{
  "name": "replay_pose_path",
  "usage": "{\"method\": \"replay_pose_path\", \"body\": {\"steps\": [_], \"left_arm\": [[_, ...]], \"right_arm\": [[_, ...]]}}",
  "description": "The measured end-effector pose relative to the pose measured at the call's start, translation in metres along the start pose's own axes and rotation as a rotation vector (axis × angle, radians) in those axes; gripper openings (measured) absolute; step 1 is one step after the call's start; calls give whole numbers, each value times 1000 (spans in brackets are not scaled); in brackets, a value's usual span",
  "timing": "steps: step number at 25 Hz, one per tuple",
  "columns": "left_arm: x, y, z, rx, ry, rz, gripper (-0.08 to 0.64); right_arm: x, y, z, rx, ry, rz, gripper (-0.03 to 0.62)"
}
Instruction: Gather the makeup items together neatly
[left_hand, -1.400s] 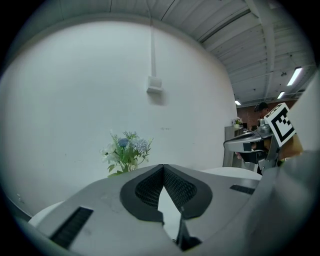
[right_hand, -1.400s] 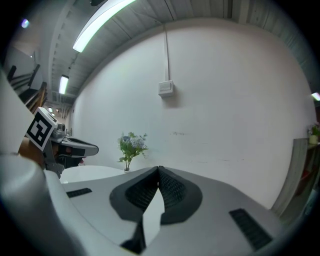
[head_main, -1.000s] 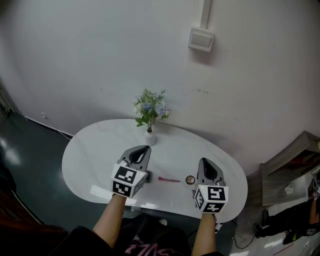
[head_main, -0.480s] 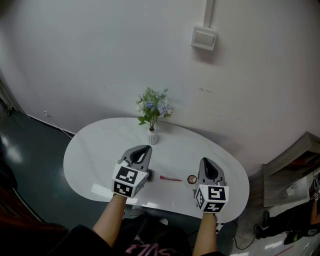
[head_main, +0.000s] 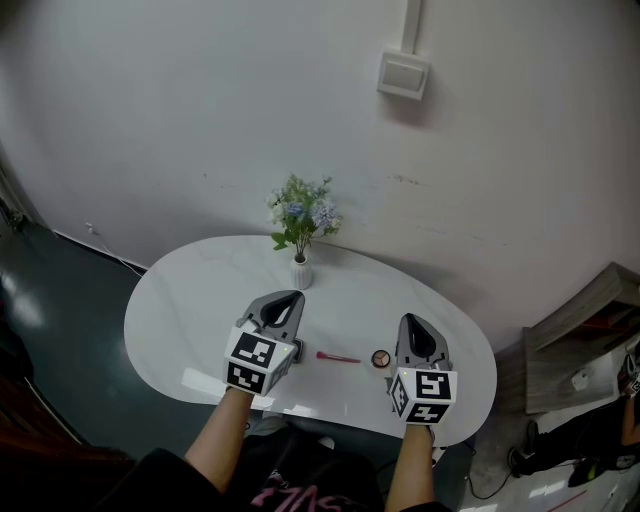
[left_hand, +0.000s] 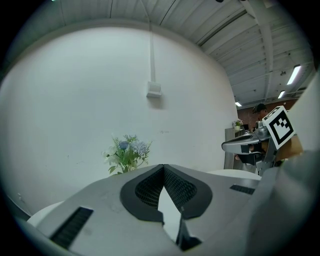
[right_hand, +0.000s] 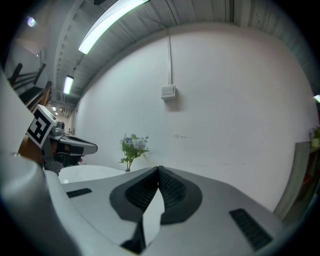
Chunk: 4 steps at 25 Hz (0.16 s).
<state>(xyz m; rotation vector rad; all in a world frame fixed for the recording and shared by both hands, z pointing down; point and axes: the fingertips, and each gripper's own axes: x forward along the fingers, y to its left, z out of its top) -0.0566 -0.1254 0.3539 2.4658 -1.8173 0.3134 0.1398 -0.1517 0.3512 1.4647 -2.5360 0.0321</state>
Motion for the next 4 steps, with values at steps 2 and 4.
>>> {"method": "replay_pose_path", "body": {"steps": [2,4], "left_arm": [[2,-1,-2,-3,3,-3,11],[4,-2,-3,-5,4,-6,11]], "right_arm": [[0,-2,-2,2,1,-2,63],[1,-4,-4,3,3,-3,63]]}}
